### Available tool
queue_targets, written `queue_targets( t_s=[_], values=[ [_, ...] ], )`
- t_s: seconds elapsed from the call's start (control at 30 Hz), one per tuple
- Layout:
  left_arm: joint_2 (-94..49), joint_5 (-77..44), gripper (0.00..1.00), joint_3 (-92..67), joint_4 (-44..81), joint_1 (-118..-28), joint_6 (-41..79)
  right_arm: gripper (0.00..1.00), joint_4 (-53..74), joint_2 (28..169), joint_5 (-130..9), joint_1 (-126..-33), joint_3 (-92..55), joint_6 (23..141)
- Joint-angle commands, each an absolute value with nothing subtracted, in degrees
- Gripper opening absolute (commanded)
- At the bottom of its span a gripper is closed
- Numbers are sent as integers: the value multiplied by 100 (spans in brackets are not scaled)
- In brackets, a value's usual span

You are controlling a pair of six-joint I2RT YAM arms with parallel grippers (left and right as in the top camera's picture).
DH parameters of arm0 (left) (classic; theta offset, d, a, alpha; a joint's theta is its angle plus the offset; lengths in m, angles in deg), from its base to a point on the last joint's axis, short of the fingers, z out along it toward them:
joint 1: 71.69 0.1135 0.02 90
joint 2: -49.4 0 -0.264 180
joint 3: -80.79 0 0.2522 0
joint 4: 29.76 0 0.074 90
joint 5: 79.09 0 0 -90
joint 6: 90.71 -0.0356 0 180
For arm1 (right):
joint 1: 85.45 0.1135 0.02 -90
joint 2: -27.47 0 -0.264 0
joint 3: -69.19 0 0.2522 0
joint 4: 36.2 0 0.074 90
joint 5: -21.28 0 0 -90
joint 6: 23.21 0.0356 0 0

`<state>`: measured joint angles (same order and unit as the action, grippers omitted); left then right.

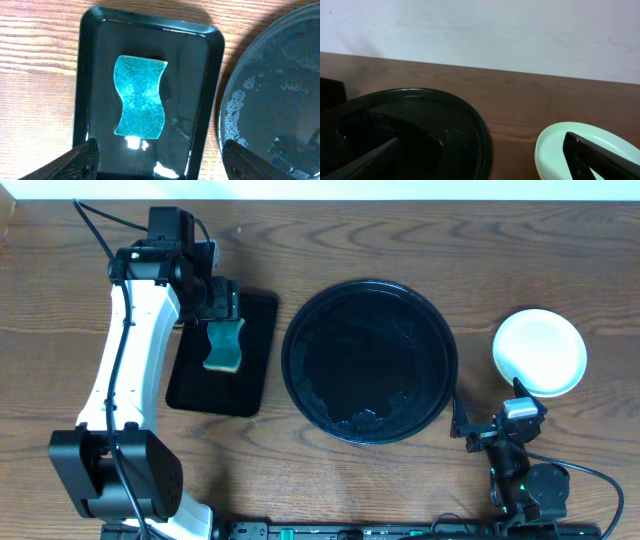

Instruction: Clean dirty plates on tray and stack at the side

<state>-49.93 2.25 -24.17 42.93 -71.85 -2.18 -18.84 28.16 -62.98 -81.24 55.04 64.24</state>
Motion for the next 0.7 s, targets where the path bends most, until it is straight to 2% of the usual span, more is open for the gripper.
queue_targets(
  t_s=[0.0,0.67],
  values=[
    [-5026,236,79,-2467,4309,-7187,-196,99,-1858,2781,-6333,-8087,5511,6503],
    [-5026,266,79,-2467,4357,-7185,-199,99,-1858,2786,-6333,-8087,5511,6501]
  ],
)
